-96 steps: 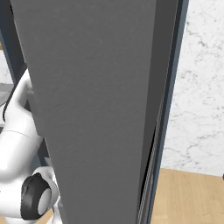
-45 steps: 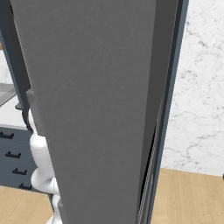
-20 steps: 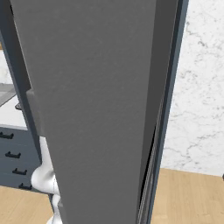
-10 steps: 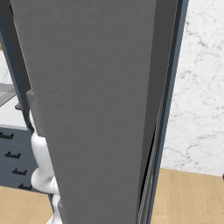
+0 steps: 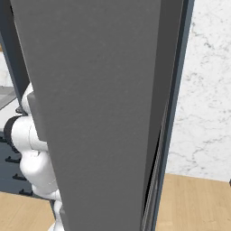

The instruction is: Place one tomato and one fish in each tupperware on the nearby counter, to pack two identical lunches.

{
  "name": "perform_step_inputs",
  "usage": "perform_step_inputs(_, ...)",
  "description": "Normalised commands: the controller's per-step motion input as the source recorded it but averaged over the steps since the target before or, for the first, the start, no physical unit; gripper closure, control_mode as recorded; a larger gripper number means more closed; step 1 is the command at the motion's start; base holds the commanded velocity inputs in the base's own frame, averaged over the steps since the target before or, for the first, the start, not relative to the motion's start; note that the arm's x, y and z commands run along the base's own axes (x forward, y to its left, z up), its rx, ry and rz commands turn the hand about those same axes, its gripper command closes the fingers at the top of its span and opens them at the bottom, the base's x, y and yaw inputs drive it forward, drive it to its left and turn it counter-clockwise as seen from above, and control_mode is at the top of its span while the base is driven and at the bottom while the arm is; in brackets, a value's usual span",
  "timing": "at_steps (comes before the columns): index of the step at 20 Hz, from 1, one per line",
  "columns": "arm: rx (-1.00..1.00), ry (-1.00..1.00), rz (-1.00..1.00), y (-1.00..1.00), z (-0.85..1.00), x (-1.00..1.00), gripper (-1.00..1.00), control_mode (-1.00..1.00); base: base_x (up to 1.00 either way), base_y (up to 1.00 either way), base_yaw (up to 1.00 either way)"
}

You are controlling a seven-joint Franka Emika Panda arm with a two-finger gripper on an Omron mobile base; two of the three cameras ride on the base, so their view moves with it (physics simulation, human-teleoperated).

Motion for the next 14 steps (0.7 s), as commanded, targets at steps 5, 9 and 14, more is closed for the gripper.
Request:
perform_step_inputs(5, 0.00, 0.05, 0.00, 0.02, -0.51, -1.00, 1.00, -1.00, 0.00, 0.00, 0.00)
perform_step_inputs(9, 0.00, 0.02, 0.03, 0.00, -0.72, -1.00, 1.00, -1.00, 0.00, 0.00, 0.00)
perform_step_inputs(14, 0.00, 0.02, 0.03, 0.00, -0.79, -1.00, 1.00, -1.00, 0.00, 0.00, 0.00)
